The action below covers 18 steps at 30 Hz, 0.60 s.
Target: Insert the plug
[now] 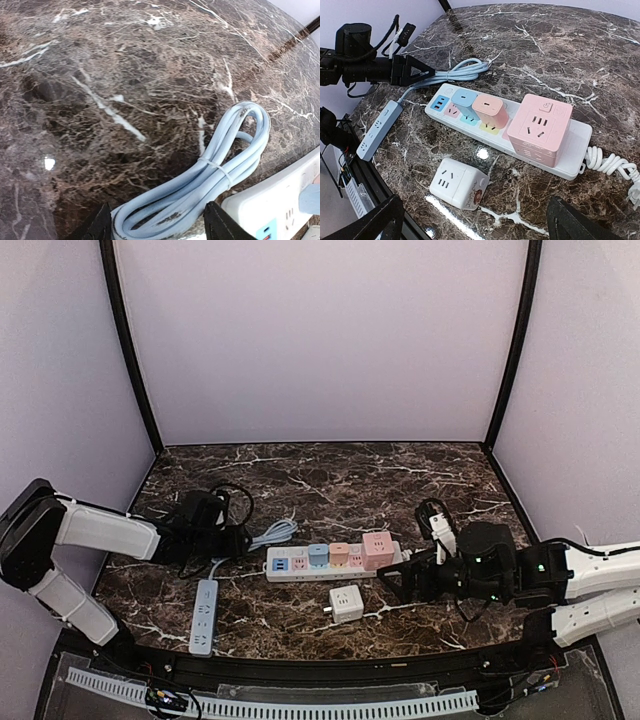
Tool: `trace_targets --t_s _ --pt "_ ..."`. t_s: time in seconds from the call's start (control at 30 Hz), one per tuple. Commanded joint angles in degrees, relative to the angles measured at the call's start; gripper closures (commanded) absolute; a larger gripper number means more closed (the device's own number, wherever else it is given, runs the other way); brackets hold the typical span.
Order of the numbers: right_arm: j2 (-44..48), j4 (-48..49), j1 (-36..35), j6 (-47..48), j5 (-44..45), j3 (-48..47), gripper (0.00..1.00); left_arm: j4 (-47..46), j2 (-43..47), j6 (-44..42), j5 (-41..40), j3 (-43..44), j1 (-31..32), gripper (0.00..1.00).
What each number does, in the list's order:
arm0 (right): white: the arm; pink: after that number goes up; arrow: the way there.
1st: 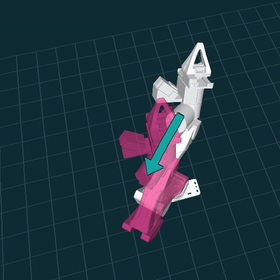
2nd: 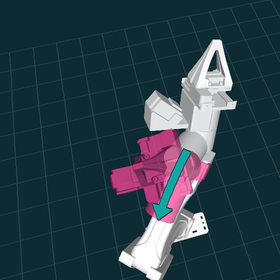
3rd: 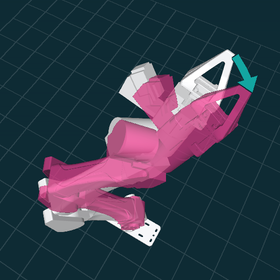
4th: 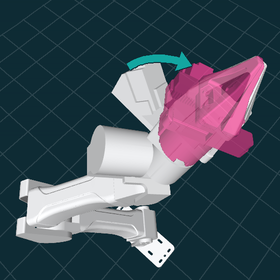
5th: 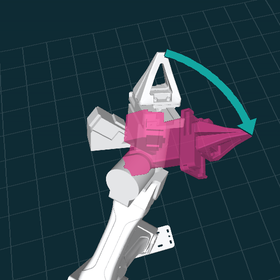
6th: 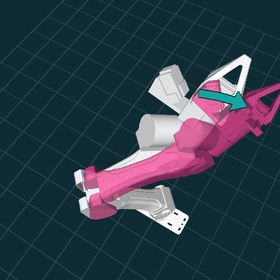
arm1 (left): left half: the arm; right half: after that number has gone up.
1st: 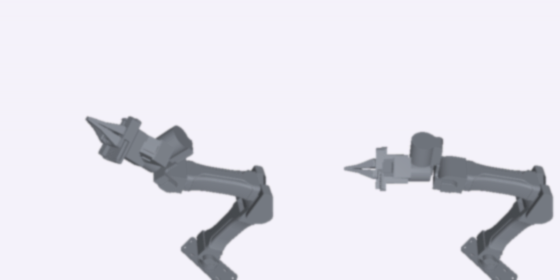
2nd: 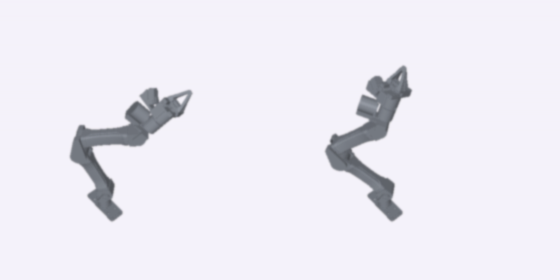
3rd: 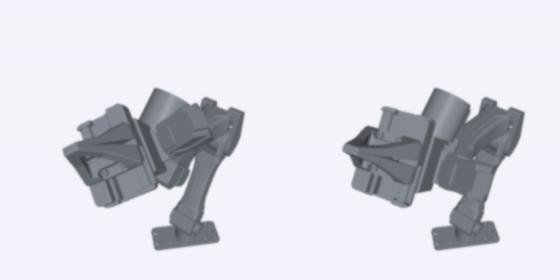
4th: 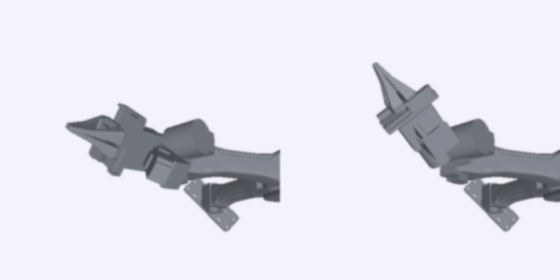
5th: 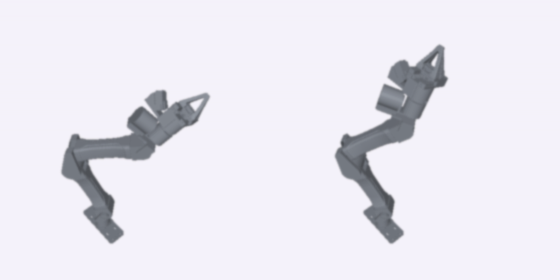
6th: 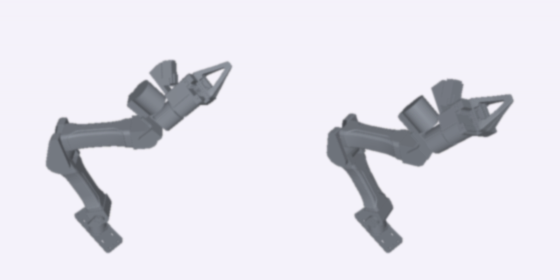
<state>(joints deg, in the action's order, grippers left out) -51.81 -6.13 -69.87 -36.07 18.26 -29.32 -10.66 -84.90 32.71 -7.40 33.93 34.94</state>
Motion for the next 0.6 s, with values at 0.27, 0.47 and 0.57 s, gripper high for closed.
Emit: trace_targets --t_s 0.27,0.47,0.57 --pt "2.26 -1.78 -0.33 -0.06 2.19 0.11 0.01 -4.54 -9.04 7.56 -1.45 7.01 12.51 0.39" --pt "3.24 -3.56 -0.32 0.07 2.61 -0.02 0.01 -6.34 -12.34 8.38 -1.62 11.04 17.74 0.4" --pt "3.86 -3.96 -0.34 0.1 3.02 0.12 0.01 -7.05 -15.75 7.73 -0.75 13.71 19.0 0.4"
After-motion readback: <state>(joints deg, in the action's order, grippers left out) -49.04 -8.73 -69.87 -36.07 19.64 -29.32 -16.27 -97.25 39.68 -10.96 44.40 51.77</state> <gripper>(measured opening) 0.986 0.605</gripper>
